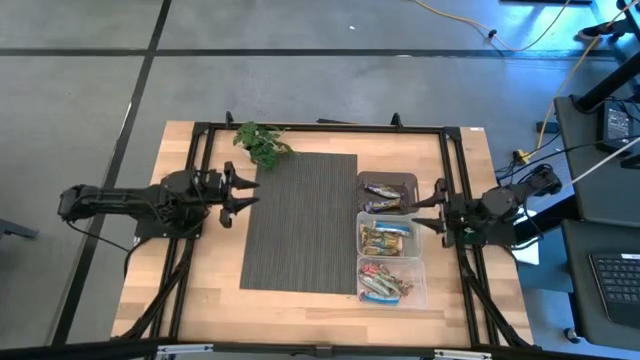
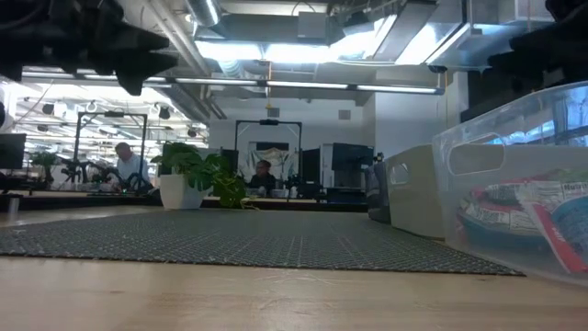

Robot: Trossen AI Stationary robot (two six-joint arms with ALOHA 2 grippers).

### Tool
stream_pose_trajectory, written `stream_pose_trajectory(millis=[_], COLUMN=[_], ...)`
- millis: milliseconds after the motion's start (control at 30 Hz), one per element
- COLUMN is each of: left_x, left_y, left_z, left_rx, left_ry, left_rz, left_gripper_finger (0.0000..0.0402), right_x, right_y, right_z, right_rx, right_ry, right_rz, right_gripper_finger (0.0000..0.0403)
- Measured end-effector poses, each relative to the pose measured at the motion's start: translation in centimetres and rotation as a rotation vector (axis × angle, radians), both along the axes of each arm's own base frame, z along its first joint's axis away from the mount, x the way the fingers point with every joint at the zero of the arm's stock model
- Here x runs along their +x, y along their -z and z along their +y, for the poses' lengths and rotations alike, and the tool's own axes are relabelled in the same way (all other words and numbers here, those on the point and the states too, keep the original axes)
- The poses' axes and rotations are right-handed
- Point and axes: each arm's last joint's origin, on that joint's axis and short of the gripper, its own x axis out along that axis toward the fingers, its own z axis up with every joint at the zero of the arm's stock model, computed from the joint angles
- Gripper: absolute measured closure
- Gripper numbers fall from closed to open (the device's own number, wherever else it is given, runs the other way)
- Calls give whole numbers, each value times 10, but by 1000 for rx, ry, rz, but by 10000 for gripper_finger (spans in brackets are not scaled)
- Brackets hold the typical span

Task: Pick and place Granola Bars by type
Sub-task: Return to Home Position

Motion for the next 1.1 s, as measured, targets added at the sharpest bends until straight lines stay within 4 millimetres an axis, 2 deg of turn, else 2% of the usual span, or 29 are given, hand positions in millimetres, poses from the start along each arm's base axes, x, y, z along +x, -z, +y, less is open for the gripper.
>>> stream_pose_trajectory(millis=[167,400,533,633,967,1100], left_x=[-5,-12,-16,-19,-20,-20], left_y=[12,26,27,24,29,29], left_z=[5,10,12,12,9,9], left_rx=[2,-41,-35,-17,-55,-55], left_ry=[-46,-97,-118,-125,-67,-67], left_rz=[-18,-34,-39,-67,-21,-21], left_gripper_finger=[210,210,210,210,210,210], right_x=[1,1,-1,-1,-1,5], right_y=[16,17,22,26,27,30], right_z=[0,-3,-6,-7,-7,0], right_rx=[-3,-1,-8,6,-71,-126], right_ry=[28,102,221,248,233,73], right_rz=[29,35,68,102,107,38], right_gripper_finger=[212,212,212,212,212,212])
